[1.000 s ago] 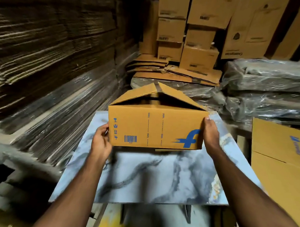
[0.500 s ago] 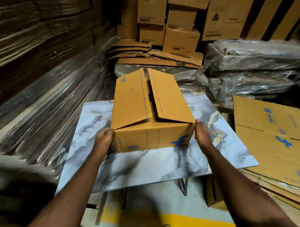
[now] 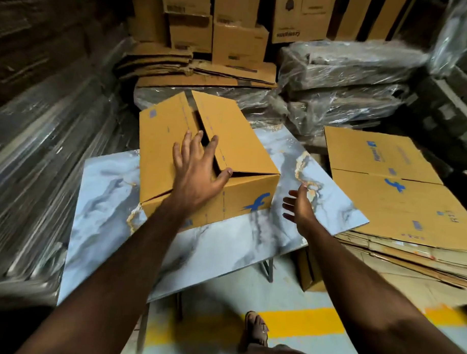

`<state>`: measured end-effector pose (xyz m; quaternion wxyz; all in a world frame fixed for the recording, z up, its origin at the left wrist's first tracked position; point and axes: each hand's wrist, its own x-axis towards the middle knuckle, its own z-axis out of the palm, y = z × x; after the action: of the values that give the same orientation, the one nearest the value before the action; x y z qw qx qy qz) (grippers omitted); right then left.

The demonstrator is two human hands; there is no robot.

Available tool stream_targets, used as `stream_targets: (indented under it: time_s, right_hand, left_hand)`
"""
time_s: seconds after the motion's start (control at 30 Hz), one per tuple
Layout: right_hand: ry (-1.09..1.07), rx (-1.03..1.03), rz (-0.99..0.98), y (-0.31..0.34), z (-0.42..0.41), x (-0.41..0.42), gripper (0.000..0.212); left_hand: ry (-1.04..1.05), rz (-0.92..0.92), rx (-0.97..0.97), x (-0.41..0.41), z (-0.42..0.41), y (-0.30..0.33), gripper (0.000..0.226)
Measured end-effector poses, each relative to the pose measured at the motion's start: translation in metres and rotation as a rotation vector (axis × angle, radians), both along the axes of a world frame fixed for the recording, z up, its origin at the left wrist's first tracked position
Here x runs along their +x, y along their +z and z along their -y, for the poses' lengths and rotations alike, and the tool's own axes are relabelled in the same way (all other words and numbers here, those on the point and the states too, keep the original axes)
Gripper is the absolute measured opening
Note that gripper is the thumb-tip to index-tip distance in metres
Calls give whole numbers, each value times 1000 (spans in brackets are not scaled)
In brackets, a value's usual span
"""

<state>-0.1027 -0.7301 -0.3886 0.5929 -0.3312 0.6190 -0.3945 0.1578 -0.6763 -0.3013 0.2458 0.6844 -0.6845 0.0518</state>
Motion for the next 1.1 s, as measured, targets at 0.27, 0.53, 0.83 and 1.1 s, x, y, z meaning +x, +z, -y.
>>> stream_targets:
  time_s: [0.27,0.53,0.83,1.1]
  right_hand:
    - [-15,160,72,-32,35,14,70]
    - [-33,289,143,-55,51,36,65]
    - [54,369,258,-25,66,37,86]
    - [187,-183,706,99,99,70,74]
  left_hand:
    - [41,157,544,3,42,-60,100]
    - [79,227,347,5,44,-85,93]
    - [94,134,365,23,40,-64,97]
    - [106,-692,-53,62,34,7,89]
